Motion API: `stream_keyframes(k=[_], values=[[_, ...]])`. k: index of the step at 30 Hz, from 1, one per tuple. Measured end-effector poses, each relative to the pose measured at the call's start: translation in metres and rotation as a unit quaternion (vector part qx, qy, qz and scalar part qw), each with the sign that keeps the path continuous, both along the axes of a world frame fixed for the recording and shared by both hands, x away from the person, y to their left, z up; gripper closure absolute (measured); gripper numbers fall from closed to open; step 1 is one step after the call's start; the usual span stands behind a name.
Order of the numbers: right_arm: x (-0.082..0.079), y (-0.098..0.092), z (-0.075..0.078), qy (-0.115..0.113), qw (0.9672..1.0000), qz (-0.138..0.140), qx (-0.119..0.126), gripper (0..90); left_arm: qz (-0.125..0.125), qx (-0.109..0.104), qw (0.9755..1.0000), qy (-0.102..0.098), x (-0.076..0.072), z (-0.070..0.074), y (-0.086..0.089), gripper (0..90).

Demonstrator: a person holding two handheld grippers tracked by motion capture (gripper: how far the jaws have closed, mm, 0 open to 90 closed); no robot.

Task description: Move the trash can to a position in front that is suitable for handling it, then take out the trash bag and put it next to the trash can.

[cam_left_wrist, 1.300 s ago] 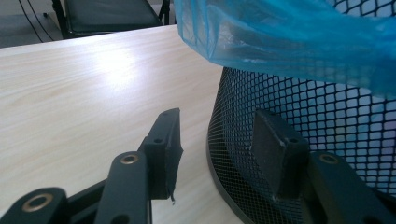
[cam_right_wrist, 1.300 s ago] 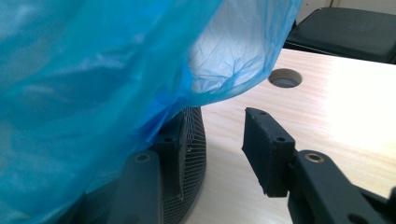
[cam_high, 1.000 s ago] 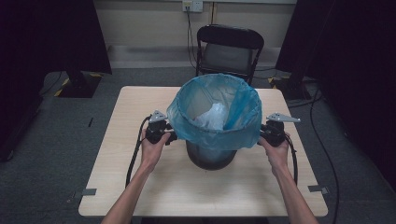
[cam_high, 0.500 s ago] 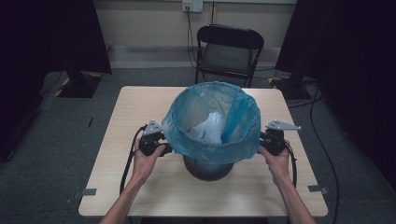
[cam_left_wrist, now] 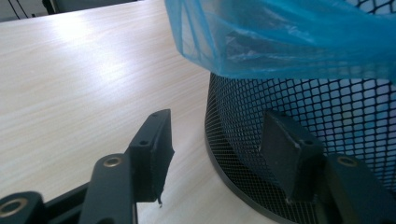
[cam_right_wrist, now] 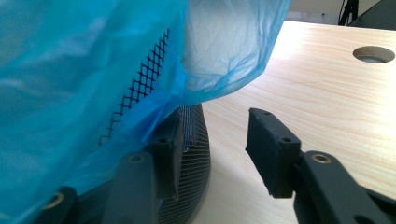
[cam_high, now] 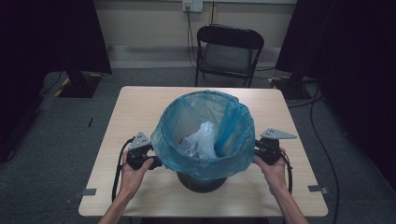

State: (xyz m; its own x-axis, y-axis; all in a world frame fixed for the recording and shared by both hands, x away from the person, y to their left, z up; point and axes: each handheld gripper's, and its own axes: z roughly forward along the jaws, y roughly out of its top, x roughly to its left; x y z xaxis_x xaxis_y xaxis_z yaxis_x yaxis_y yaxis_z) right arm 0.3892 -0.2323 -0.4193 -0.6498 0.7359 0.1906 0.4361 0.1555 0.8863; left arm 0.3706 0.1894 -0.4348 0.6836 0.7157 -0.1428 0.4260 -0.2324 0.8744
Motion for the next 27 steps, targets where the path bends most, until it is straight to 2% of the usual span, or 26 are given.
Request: stream_keyframes(k=[2, 6, 7, 9, 11, 13, 14, 16, 17, 18, 23, 25, 27], values=[[-0.004, 0.001, -0.001, 0.003, 1.0, 0.005, 0.006, 55.8, 0.0, -0.004, 1.0, 0.002, -0.001, 0.0, 0.001, 44.2], [-0.009, 0.002, 0.002, 0.004, 0.9999, 0.009, -0.008, 55.3, -0.006, -0.006, 1.0, -0.001, -0.005, -0.001, 0.003, 44.1], [-0.01, 0.001, 0.002, 0.004, 0.9999, 0.001, -0.012, 47.9, -0.001, -0.007, 1.0, 0.002, -0.004, -0.002, 0.003, 41.2], [-0.009, 0.0, 0.002, 0.006, 0.9999, -0.002, -0.009, 44.4, 0.001, -0.007, 1.0, 0.005, -0.003, -0.002, 0.004, 35.7], [-0.009, -0.001, 0.004, 0.006, 0.9998, -0.011, -0.012, 37.0, 0.002, -0.016, 0.9998, 0.013, -0.002, -0.001, 0.007, 29.5], [-0.009, -0.002, 0.005, 0.008, 0.9998, -0.011, -0.013, 36.4, 0.003, -0.017, 0.9998, 0.014, -0.002, 0.0, 0.008, 27.6], [-0.008, -0.005, 0.008, 0.004, 0.9998, -0.013, -0.013, 35.0, 0.01, -0.004, 0.9999, 0.01, -0.001, 0.002, 0.009, 27.1], [-0.008, -0.008, 0.01, 0.004, 0.9998, -0.016, -0.013, 34.8, 0.011, -0.003, 0.9999, 0.008, -0.001, 0.004, 0.011, 26.3], [-0.007, -0.01, 0.012, 0.003, 0.9997, -0.023, -0.012, 33.4, 0.009, -0.01, 0.9999, 0.008, -0.001, 0.005, 0.012, 25.7], [-0.008, -0.012, 0.014, 0.002, 0.9997, -0.024, -0.011, 32.7, 0.009, -0.017, 0.9998, 0.005, -0.003, 0.007, 0.014, 25.7], [-0.017, -0.019, 0.03, -0.024, 0.9994, -0.024, -0.003, 32.8, 0.02, -0.023, 0.9993, -0.022, -0.011, 0.023, 0.019, 27.8], [-0.02, -0.02, 0.038, -0.033, 0.9992, -0.023, -0.004, 32.3, 0.022, -0.031, 0.9988, -0.032, -0.011, 0.031, 0.02, 29.7], [-0.023, -0.021, 0.044, -0.044, 0.9987, -0.023, 0.006, 31.8, 0.026, -0.043, 0.9978, -0.043, -0.011, 0.039, 0.022, 30.5]])
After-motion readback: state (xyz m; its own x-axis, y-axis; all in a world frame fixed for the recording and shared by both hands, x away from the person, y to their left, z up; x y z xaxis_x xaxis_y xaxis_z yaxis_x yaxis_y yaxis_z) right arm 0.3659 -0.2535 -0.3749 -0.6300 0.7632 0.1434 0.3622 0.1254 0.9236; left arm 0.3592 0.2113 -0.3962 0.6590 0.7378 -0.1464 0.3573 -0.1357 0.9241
